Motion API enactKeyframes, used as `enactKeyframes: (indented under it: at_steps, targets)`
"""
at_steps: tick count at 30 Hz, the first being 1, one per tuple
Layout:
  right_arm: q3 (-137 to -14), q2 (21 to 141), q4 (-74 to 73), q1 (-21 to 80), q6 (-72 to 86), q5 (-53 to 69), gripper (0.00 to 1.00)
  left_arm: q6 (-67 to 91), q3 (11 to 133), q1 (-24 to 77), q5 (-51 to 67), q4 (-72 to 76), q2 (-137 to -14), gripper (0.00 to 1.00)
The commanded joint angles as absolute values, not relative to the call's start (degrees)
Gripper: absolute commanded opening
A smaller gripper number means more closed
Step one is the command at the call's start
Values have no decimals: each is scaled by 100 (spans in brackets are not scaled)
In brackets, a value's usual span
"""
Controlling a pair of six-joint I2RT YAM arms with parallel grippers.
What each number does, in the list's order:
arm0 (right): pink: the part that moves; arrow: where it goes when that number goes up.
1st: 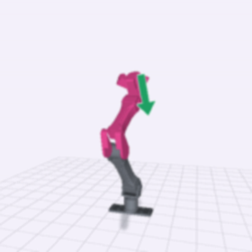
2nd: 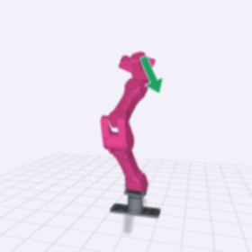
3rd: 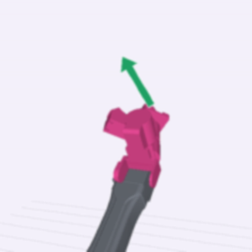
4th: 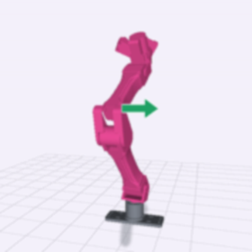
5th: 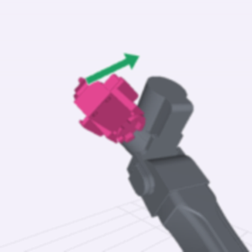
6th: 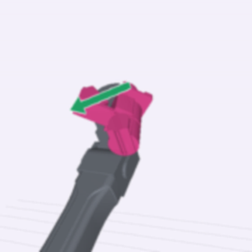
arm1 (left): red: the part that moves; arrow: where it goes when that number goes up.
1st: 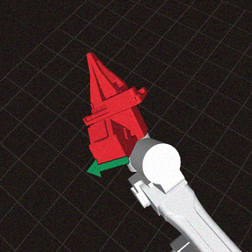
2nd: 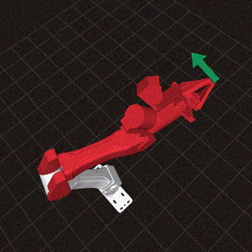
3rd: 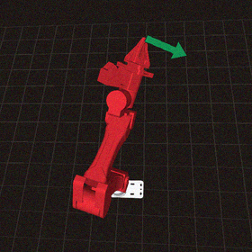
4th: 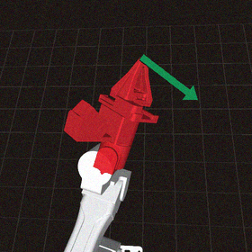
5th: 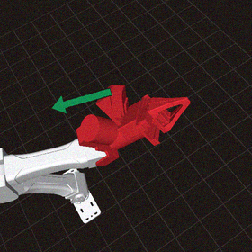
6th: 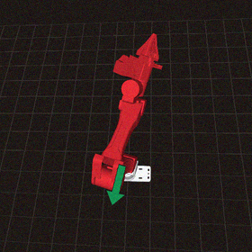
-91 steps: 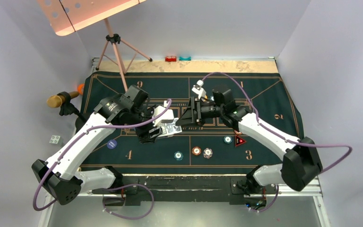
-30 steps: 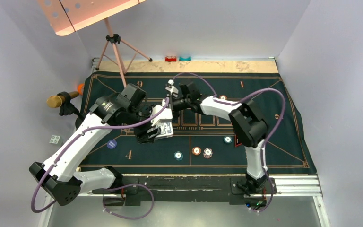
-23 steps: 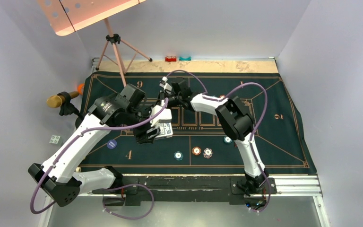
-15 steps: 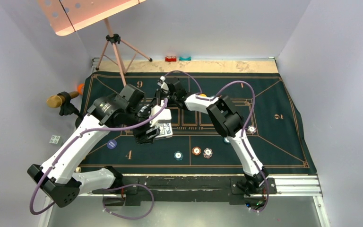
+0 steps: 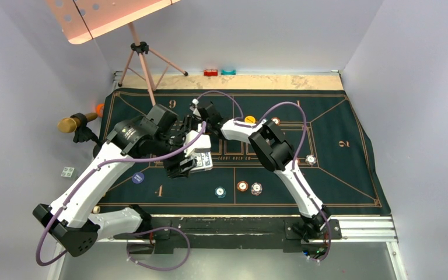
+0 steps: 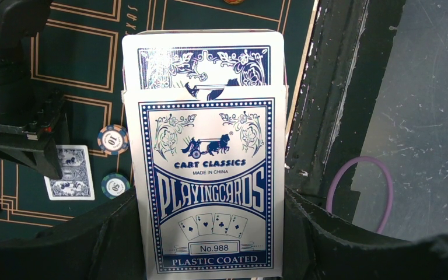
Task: Distribute texas hold em gaming equipment
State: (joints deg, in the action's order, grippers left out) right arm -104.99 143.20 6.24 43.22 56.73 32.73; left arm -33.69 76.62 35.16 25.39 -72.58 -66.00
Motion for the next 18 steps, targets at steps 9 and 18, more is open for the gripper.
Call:
enactKeyframes:
  at_steps: [9,18]
  targets:
    - [-10571,13206,-992,4101,4430,2178,70,-3437,7711,3520,2700,-7256,-6486,0]
    - [-9258,11356,-707,3384,4577,3053,87,-3468,7535,3519,2574,-7113,-6507,0]
